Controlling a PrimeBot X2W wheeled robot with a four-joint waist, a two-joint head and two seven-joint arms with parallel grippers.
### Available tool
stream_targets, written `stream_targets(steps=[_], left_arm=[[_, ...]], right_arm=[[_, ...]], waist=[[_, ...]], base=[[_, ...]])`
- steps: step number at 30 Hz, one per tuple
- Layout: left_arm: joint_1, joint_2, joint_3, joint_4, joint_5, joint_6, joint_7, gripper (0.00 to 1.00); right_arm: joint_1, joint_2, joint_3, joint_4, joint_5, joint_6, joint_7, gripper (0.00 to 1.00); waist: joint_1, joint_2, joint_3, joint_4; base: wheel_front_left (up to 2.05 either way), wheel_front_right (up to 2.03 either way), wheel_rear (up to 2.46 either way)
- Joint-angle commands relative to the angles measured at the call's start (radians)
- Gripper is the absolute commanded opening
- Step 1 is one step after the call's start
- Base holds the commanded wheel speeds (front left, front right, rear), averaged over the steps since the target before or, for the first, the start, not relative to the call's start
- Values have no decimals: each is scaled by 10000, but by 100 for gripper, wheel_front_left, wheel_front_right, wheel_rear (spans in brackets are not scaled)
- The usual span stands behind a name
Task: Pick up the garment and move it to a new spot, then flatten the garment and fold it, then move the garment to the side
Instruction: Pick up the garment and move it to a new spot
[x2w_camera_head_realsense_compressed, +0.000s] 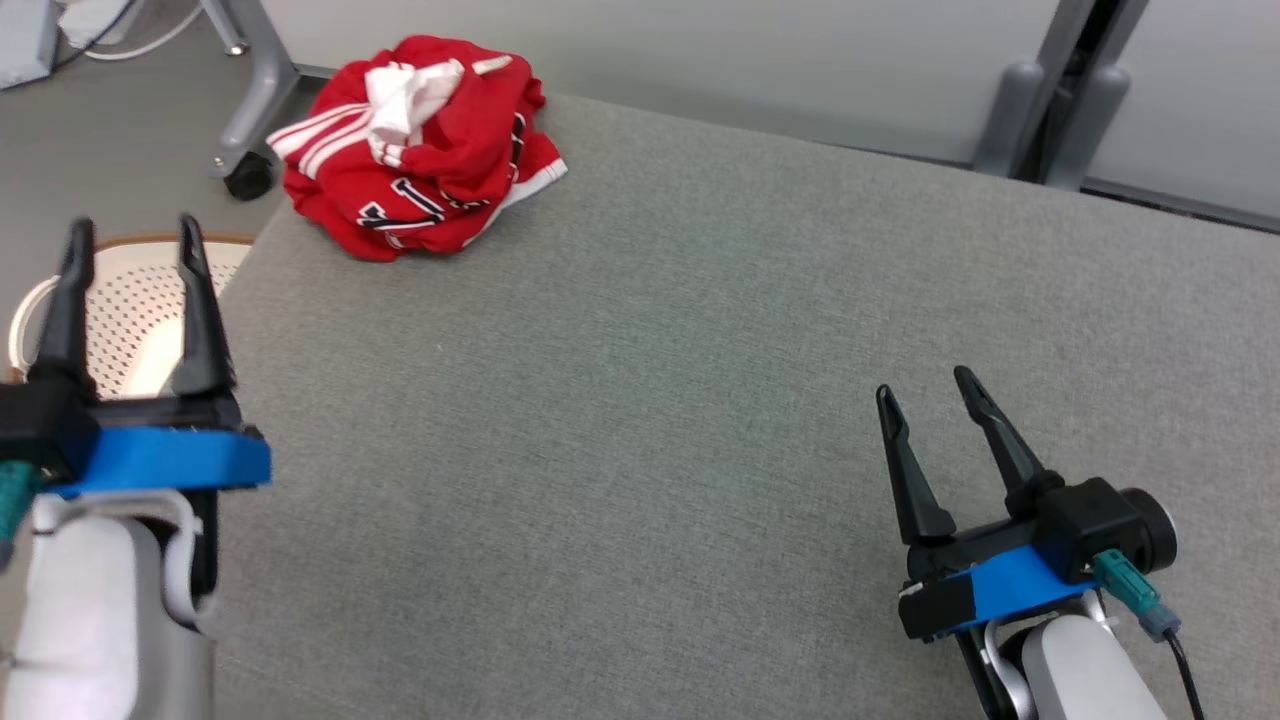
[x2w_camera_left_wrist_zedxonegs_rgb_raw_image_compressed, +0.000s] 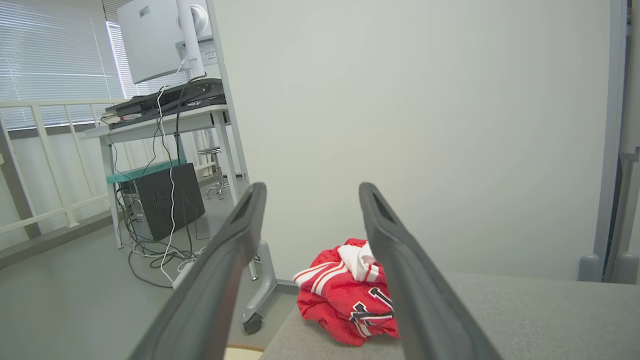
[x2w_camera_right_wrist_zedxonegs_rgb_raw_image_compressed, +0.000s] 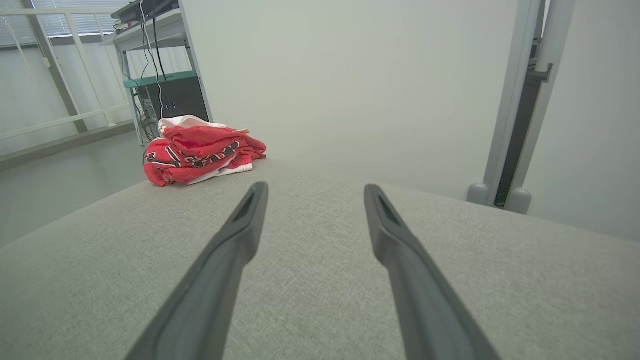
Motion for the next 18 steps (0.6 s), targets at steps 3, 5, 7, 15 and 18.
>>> stream_targets(steps=[3, 5, 7, 15, 18], left_arm=[[-961, 403, 257, 224, 98, -132, -31, 100], [-1602, 704, 430, 425, 109, -196, -31, 100], [-2193, 981, 565, 723, 148, -242, -30, 100], [-4137, 1902, 654, 2241, 321, -401, -30, 100], [-4729, 2166, 625, 3129, 334, -453, -30, 100]], right_arm=[[-370, -237, 6, -181, -118, -3, -7, 100], [-580, -349, 22, -337, -206, -3, -7, 100], [-770, -446, 0, -531, -259, -3, -7, 100], [-1170, -687, -322, -1343, -505, -3, -7, 100], [-1215, -737, -444, -1635, -582, -3, -7, 100]], waist=[[1, 0, 829, -711], [1, 0, 1230, -1022], [1, 0, 1621, -1302], [1, 0, 2909, -2214], [1, 0, 3261, -2430]], base=[[0, 0, 0], [0, 0, 0], [0, 0, 0], [0, 0, 0], [0, 0, 0]])
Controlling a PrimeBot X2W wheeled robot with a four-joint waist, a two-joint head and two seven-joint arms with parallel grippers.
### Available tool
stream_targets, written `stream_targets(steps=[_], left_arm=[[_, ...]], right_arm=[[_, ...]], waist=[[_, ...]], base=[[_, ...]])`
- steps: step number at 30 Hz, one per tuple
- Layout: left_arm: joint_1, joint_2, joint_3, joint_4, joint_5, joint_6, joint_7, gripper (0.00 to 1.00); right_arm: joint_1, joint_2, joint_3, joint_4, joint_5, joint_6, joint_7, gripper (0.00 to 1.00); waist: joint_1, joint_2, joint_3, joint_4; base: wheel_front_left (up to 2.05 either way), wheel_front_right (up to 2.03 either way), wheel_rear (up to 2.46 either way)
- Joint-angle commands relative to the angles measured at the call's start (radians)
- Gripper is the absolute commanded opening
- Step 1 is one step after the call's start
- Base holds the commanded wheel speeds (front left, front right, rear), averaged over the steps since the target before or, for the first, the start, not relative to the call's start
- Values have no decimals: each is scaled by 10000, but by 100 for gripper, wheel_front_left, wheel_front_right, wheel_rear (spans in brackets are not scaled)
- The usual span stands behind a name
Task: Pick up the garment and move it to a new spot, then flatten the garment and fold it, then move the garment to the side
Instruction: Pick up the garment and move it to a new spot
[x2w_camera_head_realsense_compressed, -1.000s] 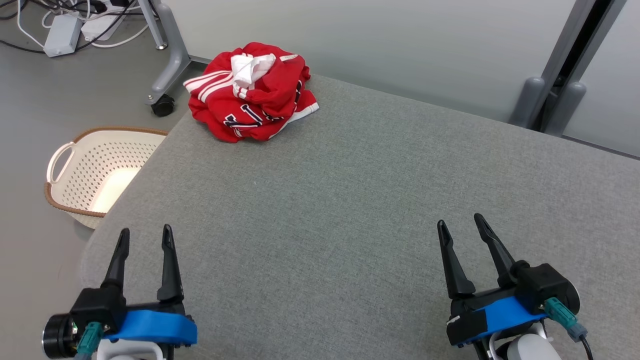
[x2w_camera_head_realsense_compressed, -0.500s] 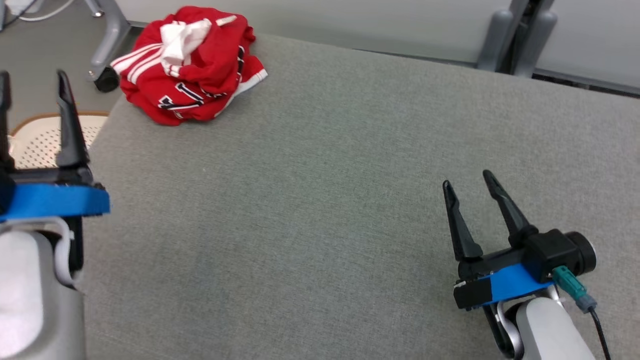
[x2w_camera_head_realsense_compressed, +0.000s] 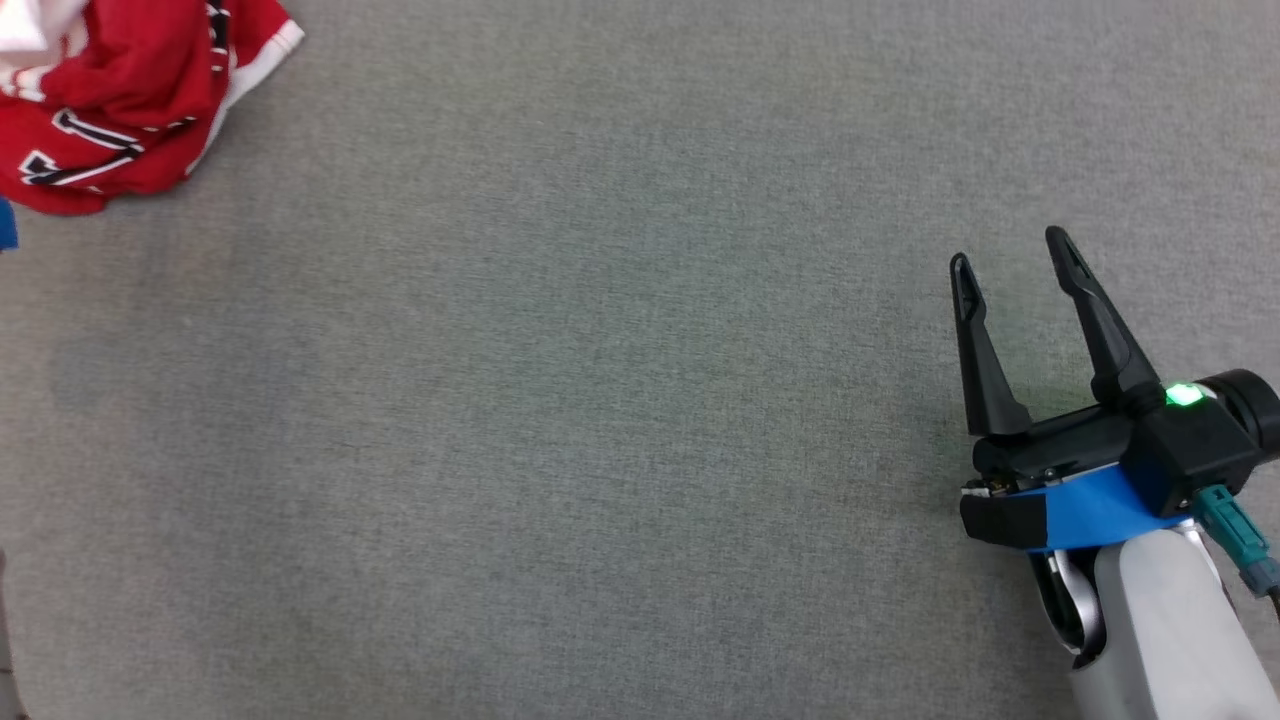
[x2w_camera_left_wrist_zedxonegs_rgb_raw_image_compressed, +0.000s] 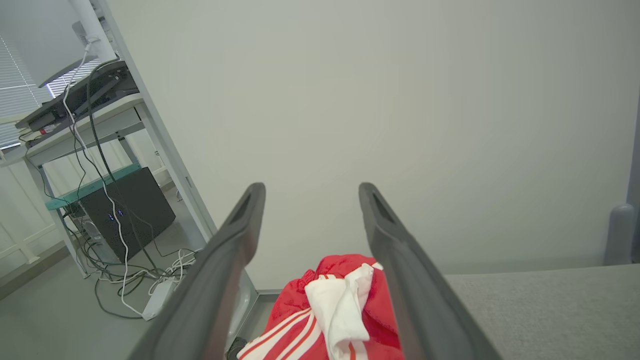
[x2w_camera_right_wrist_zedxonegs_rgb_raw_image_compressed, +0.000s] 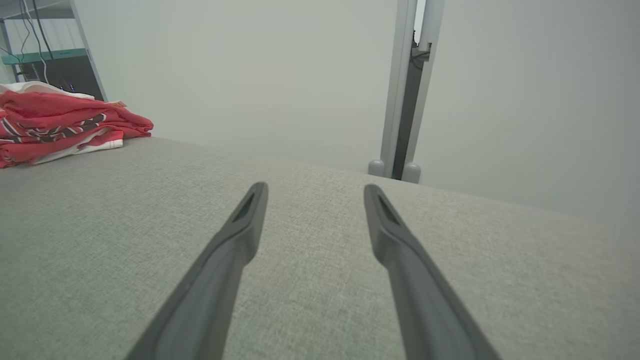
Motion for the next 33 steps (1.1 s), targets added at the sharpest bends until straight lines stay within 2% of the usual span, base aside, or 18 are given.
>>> stream_targets(steps=[1, 11, 20, 21, 22, 23, 33], left_arm=[[-258, 167, 20, 328, 2, -31, -30, 100], [-1142, 636, 84, 3632, -182, 93, 298, 100], [-1430, 303, -64, 5408, -468, -123, 479, 100], [-1514, 300, -90, 5531, -497, -144, 496, 48], [-1592, 296, -134, 5638, -507, -180, 491, 11], [-1649, 293, -177, 5734, -505, -218, 477, 0], [-2036, 428, -450, 5716, -473, -290, 31, 0]], right_arm=[[-181, -45, -44, -126, -51, -3, -7, 100], [-144, -35, -157, -643, -147, -3, -7, 100], [-138, -117, -187, -674, -255, -3, -7, 100], [-159, -124, -167, -672, -250, -3, -7, 100], [-182, -131, -153, -669, -247, -3, -7, 100], [-192, -128, -143, -671, -250, -3, -7, 100], [-188, 37, -58, -517, -100, -3, -7, 100]], waist=[[-2, 0, 545, -471], [-2, 0, 1178, -795], [-2, 0, 1248, -658], [-2, 0, 1243, -652], [-2, 0, 1237, -649], [-2, 0, 1231, -645], [-2, 0, 765, -782]], base=[[0, 0, 0], [0, 0, 0], [0, 0, 0], [0, 0, 0], [0, 0, 0], [0, 0, 0], [0, 0, 0]])
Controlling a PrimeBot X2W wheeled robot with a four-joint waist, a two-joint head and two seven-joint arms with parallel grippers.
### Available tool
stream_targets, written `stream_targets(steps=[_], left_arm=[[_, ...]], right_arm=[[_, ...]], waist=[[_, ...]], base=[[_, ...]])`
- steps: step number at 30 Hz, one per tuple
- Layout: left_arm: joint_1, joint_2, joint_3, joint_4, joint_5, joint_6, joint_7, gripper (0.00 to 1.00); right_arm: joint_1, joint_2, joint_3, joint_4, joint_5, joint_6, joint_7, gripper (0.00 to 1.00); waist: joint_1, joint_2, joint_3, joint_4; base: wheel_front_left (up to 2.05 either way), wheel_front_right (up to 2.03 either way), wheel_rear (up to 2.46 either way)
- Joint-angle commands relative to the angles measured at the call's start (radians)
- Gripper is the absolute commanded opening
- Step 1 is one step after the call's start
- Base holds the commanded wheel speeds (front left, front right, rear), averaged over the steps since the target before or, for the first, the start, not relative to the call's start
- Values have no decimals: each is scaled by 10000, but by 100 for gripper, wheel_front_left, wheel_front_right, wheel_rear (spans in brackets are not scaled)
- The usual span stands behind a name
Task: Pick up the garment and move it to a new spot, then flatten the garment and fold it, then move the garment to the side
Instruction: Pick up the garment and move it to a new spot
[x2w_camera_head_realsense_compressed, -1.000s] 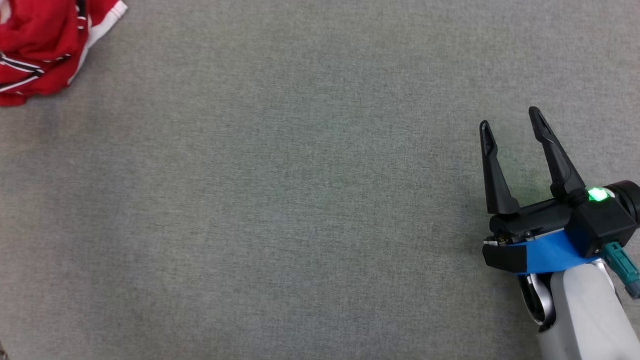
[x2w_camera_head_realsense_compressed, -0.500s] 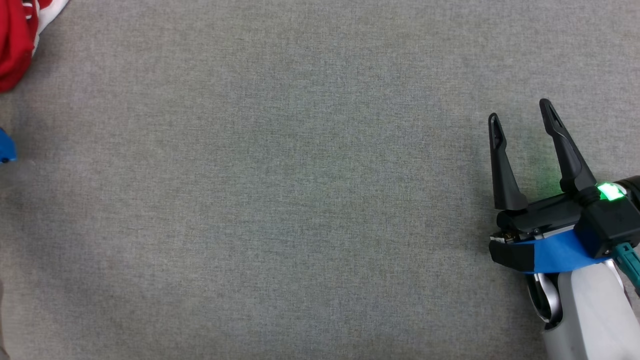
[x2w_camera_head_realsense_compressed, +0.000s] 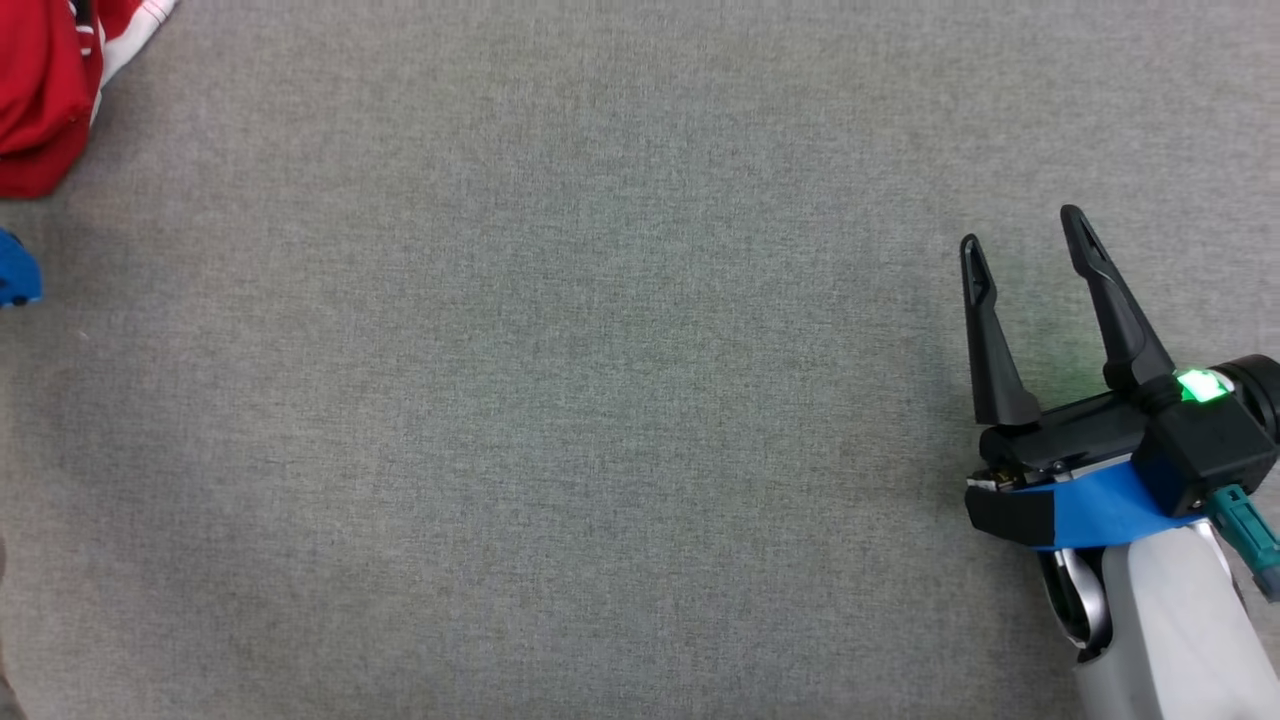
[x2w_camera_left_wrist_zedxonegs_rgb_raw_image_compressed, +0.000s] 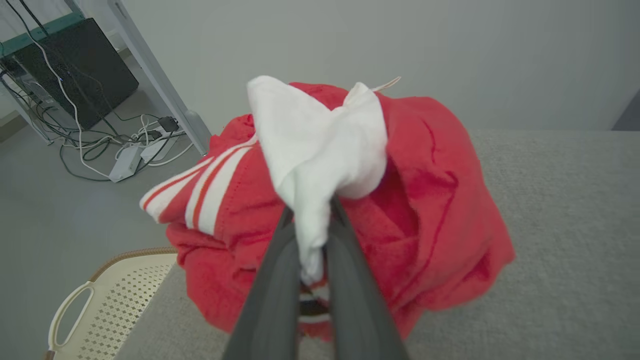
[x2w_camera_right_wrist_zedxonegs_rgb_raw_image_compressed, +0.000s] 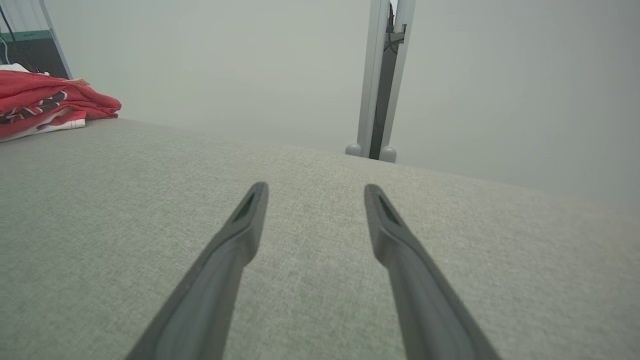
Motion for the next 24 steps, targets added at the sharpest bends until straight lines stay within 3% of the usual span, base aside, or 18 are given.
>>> stream_targets(steps=[1, 7, 15, 24], left_arm=[[-172, 56, -22, -202, -21, -7, -87, 0], [-396, 128, -198, -1268, 26, -106, -142, 0], [-508, -221, -730, -3115, 205, -217, -147, 0], [-1205, -903, -2178, -5113, 192, -349, -71, 0]], right_arm=[[-104, 89, 40, 35, 52, -3, -7, 100], [13, 298, 123, 234, 202, -3, -7, 100], [268, 588, 128, 434, 343, -3, -7, 100], [584, 834, 96, 599, 567, -3, -7, 100]], waist=[[-1, 0, -214, -66], [-1, 0, -918, -243], [-1, 0, -1842, -589], [-1, 0, -2796, -1424]], base=[[0, 0, 0], [0, 0, 0], [0, 0, 0], [0, 0, 0]])
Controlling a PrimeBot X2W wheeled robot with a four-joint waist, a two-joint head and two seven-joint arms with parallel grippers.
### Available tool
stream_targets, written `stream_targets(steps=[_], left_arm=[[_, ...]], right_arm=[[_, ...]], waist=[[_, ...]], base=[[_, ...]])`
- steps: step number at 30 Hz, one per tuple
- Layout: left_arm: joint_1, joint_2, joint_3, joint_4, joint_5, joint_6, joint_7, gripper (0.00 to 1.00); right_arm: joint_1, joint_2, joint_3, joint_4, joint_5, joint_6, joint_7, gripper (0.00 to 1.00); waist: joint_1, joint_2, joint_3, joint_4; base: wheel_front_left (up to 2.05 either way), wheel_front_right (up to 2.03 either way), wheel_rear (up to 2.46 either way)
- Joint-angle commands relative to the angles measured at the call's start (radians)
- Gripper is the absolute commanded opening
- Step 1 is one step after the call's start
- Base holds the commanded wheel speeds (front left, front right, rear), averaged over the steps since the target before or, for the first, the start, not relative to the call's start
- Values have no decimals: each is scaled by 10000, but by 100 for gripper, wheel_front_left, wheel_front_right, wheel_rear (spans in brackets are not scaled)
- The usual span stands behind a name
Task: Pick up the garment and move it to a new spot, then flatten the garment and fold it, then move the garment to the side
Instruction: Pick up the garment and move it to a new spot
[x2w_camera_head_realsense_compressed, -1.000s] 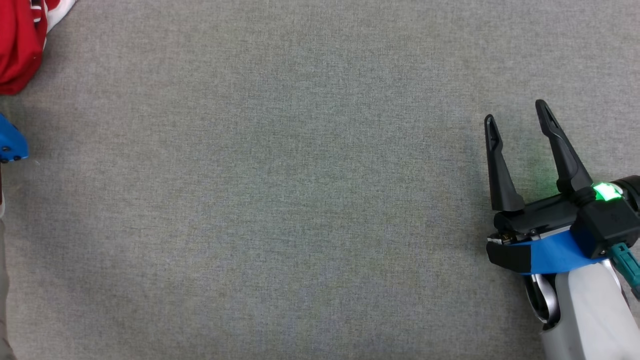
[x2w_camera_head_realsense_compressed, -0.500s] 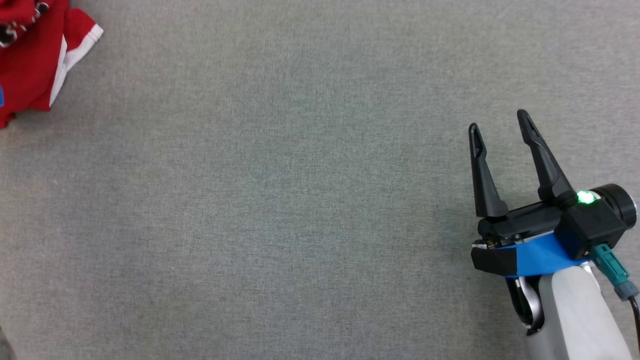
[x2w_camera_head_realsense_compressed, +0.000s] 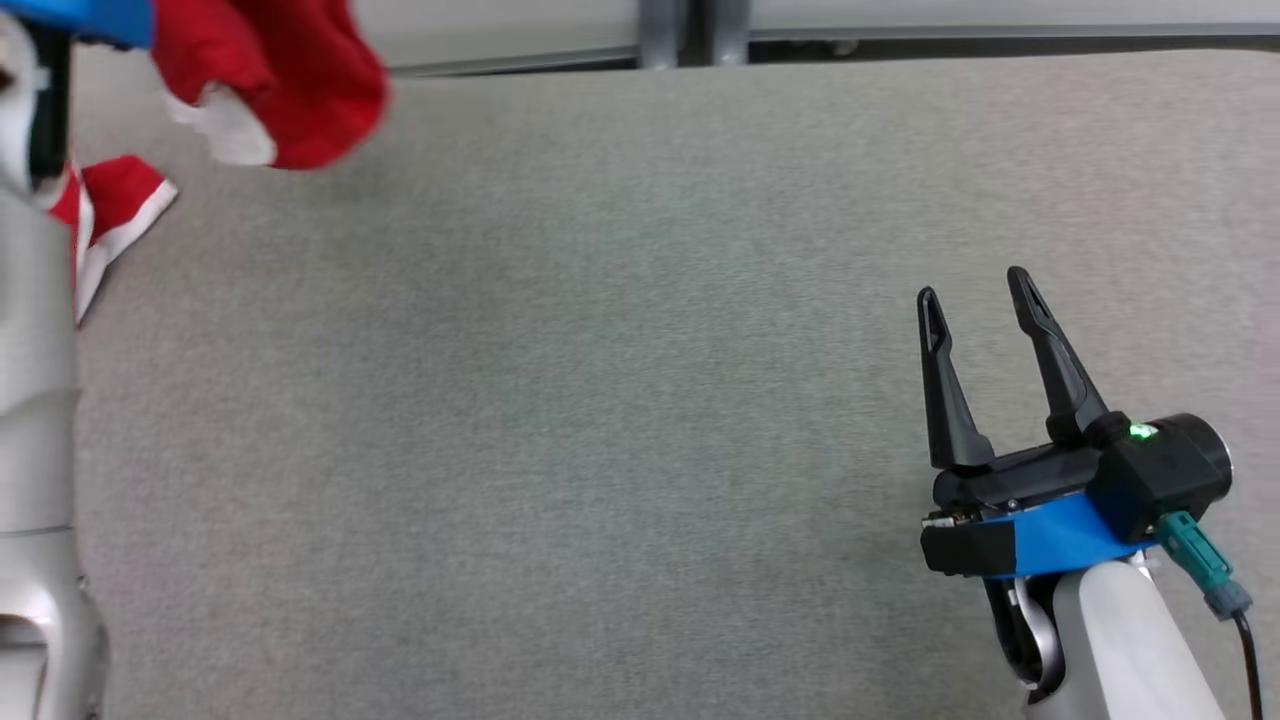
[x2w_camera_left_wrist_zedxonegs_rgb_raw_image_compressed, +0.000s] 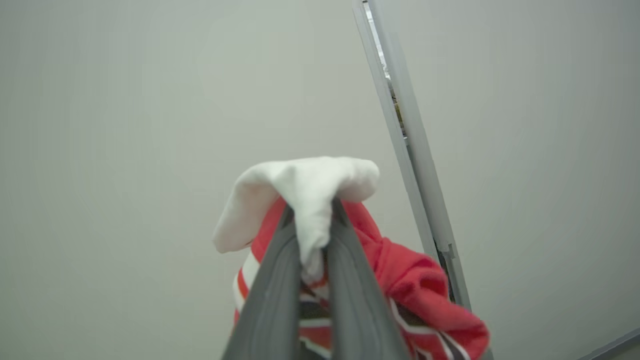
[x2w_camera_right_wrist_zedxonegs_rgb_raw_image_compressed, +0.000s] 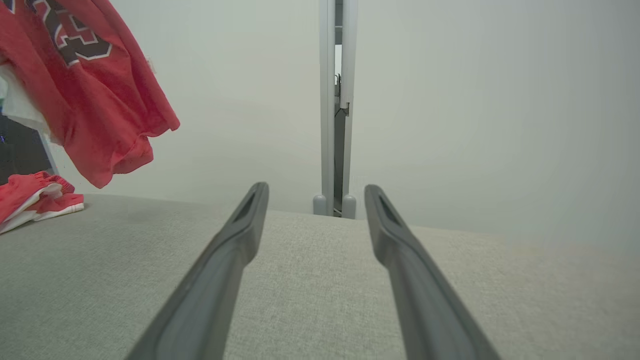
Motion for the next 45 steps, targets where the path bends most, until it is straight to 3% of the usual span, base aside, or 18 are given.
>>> stream_targets(steps=[1, 11, 18, 23, 44, 45], left_arm=[[-152, -44, -59, -132, -78, -35, 27, 0], [-349, -667, -1879, -1948, -997, -49, 681, 0], [314, -1232, -2819, -1994, -1443, -49, 683, 0], [1066, -1514, -3292, -1588, -1610, -37, 511, 0], [5857, -2262, -4972, 623, -2104, 233, -93, 0], [5940, -2276, -5024, 554, -2107, 238, -96, 15]], right_arm=[[142, 51, -2, 15, 70, -3, -7, 100], [332, 76, 187, 26, 857, -3, -7, 100], [437, 77, 48, -2, 1022, -3, -7, 100], [461, 78, -22, -40, 963, -3, -7, 100], [515, 73, -27, 58, 780, -3, -6, 100], [518, 73, -28, 73, 770, -3, -6, 100]], waist=[[2, 0, -309, -373], [2, 0, -709, -2203], [2, 0, -719, -2980], [2, 0, -692, -2998], [2, 0, -656, -1824], [2, 0, -674, -1780]], base=[[0, 0, 0], [0, 0, 0], [0, 0, 0], [0, 0, 0], [0, 0, 0], [0, 0, 0]])
